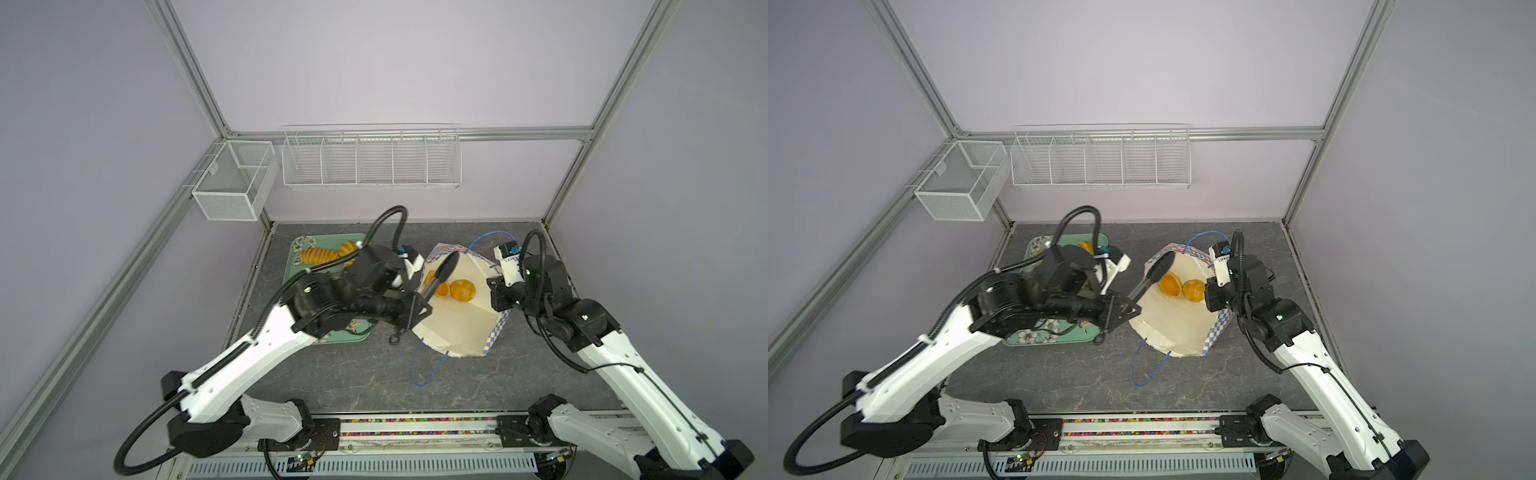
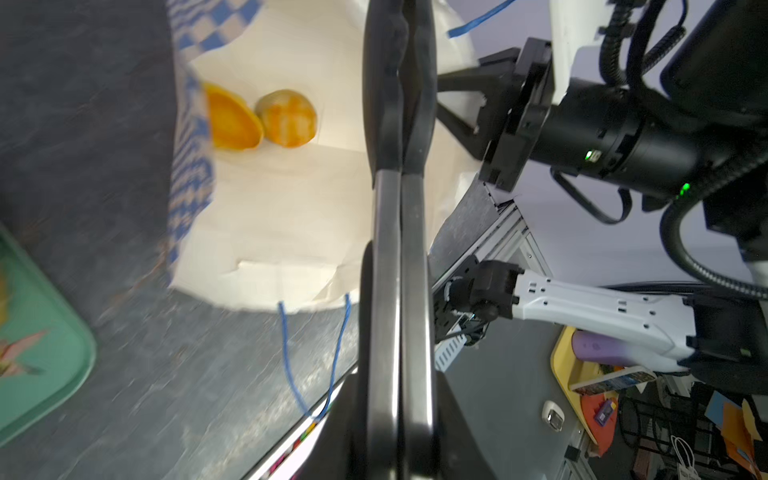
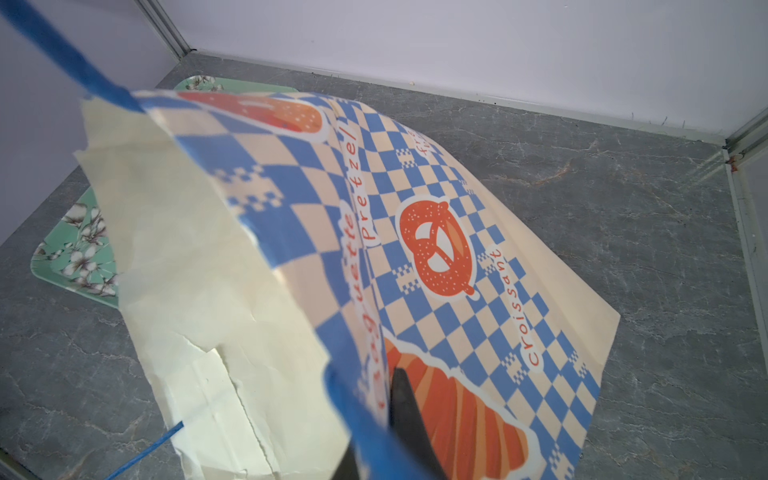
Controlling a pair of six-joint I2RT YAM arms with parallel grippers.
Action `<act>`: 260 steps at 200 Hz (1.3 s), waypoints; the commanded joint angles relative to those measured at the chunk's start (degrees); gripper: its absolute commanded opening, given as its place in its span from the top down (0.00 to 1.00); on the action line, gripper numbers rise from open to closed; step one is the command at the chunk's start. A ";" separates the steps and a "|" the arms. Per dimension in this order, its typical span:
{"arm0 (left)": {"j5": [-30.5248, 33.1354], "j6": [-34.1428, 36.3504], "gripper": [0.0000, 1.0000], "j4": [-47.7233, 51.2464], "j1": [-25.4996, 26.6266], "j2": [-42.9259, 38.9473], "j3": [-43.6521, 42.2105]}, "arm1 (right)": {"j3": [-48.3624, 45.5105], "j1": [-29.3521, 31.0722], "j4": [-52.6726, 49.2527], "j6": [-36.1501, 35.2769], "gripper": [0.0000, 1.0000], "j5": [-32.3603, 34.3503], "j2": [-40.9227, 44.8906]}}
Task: Take the fake bread out of the paper bag
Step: 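Move the left gripper's tongs from the tray back into the bag, then lower the open tongs toward the remaining breads in the bag with the left gripper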
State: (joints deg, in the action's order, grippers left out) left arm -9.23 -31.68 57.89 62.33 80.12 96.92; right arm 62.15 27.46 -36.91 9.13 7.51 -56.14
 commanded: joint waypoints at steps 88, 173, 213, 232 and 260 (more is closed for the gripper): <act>1.74 -8.67 0.83 -7.54 2.50 14.38 -6.46 | -4.76 -0.94 5.41 3.24 0.93 -1.35 -0.16; -3.82 -25.05 0.59 -30.12 -2.50 19.11 -16.33 | -7.18 0.35 9.10 4.92 0.93 -4.95 2.77; -1.43 -26.34 0.58 -34.15 -3.91 20.97 -17.88 | -7.96 1.18 8.88 7.18 0.93 -4.98 3.44; 2.05 -25.99 0.57 -33.71 -4.30 21.60 -17.92 | -9.14 1.78 10.08 8.28 0.93 -5.22 3.31; 7.61 -23.58 0.54 -27.45 -4.67 23.52 -15.45 | -10.27 2.49 12.07 9.20 0.93 -4.77 2.75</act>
State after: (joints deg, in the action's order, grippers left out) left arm -8.40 -56.27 27.64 58.43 101.47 78.56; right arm 53.49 29.02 -27.44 15.92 3.55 -53.45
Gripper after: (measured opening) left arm 0.448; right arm 0.074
